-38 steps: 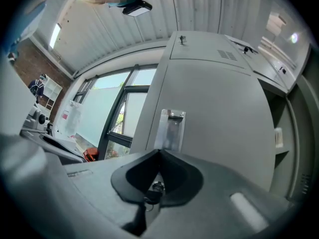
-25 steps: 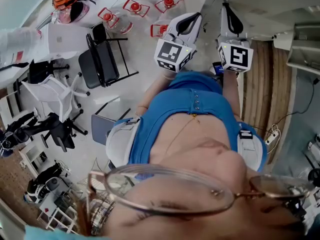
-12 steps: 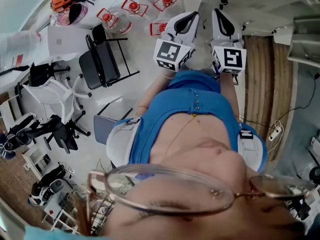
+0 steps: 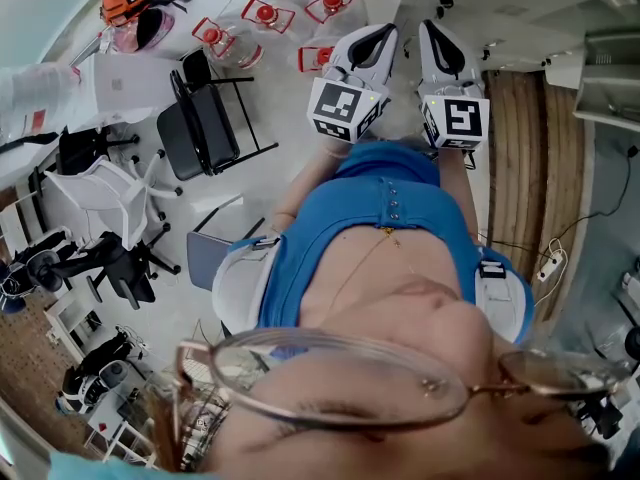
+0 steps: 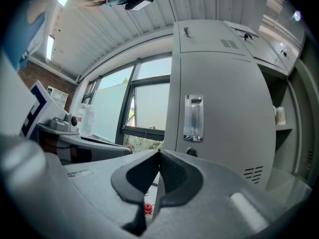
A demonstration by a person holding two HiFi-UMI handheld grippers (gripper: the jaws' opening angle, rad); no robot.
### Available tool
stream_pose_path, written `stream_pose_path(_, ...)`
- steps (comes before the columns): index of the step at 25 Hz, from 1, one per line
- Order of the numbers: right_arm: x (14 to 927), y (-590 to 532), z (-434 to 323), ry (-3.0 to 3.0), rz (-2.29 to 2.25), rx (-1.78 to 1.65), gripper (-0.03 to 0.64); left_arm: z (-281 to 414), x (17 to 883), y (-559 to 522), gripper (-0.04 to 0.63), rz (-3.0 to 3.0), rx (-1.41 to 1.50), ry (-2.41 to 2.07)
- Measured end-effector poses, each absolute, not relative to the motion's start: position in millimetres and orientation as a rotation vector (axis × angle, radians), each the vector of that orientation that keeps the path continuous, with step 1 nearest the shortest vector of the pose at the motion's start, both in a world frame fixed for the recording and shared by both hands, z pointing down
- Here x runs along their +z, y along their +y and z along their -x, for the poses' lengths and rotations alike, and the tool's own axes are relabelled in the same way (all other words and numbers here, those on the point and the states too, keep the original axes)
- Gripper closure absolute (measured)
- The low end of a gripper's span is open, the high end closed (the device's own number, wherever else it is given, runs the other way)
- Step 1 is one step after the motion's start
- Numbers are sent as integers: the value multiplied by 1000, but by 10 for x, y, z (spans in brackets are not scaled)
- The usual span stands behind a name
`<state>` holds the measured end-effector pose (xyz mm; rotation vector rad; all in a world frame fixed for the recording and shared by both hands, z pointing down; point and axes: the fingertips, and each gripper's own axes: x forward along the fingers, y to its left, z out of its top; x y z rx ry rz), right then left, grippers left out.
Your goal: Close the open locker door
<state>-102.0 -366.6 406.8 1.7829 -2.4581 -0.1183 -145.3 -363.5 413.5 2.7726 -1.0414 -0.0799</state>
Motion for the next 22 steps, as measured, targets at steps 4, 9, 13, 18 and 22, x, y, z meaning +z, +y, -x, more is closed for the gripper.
stream_pose_path(4, 4082, -3651, 1049, -2465, -1766, -114, 615, 1447, 4138, -3622, 601, -2770, -77, -1041)
stream_pose_path(9, 4103, -3648, 1083, -2478, -1743, -100, 615, 1469, 4123, -3627, 601, -2767, -76, -1055)
stream_pose_path(13, 4107, -3643, 1137, -2489, -1722, -98, 615, 1516, 4118, -3622, 601, -2761, -73, -1069)
stream_pose_path(18, 4113, -3639, 1178, -2494, -1709, -99, 615, 1558, 4116, -3619, 601, -2761, -74, -1080)
stream_pose_path(22, 4111, -3634, 1186, -2494, -1704, -97, 615, 1574, 4111, -3614, 601, -2763, -71, -1082)
